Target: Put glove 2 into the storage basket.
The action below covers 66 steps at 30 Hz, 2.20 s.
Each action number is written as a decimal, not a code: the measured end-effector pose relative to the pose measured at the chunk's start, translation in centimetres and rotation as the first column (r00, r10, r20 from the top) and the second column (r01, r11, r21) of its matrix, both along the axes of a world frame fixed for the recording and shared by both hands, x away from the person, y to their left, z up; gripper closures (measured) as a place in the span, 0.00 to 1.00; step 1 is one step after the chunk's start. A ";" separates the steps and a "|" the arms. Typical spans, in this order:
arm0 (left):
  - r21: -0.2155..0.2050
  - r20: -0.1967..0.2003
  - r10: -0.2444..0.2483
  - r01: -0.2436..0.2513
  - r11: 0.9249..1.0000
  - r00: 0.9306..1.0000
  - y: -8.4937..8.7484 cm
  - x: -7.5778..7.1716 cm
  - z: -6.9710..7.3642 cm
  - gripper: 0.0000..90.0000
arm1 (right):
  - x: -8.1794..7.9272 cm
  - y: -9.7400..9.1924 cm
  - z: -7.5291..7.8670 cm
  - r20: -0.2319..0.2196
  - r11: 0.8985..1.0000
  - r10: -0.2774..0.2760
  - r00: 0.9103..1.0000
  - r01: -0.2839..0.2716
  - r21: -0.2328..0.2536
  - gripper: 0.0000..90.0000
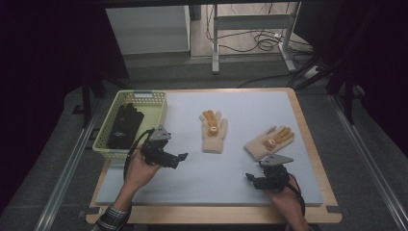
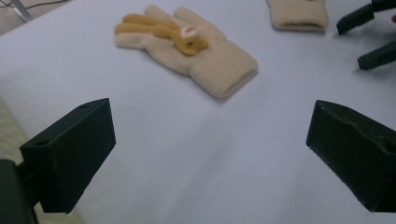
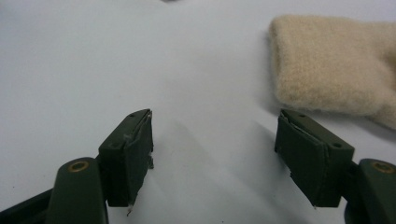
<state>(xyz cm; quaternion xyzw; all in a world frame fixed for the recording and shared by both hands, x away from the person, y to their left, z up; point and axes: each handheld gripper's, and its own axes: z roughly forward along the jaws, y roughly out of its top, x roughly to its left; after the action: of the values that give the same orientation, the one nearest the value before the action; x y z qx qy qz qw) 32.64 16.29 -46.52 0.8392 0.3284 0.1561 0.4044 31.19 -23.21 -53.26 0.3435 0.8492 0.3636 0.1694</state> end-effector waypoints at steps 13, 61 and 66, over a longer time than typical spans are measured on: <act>0.054 -0.035 -0.025 0.027 0.998 0.999 -2.0 -2.1 -4.4 0.01 | 0.0 0.0 0.0 0.001 1.000 -0.002 1.000 0.002 0.000 0.30; 0.064 -0.114 0.070 -0.063 0.996 0.991 -0.2 -2.3 -8.6 0.01 | 6.3 -4.4 2.0 0.025 0.934 -0.356 0.934 0.354 0.056 0.50; 0.064 -0.112 0.067 -0.061 0.996 0.991 -0.2 -2.3 -8.6 0.01 | 7.0 -4.0 0.9 0.029 0.930 -0.368 0.930 0.368 0.003 0.62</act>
<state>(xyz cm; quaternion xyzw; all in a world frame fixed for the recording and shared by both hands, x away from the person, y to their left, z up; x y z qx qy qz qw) 30.34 16.13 -55.12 0.8476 0.3728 0.1308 0.3542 38.17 -27.22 -52.36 0.4909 0.7679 0.3292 0.2471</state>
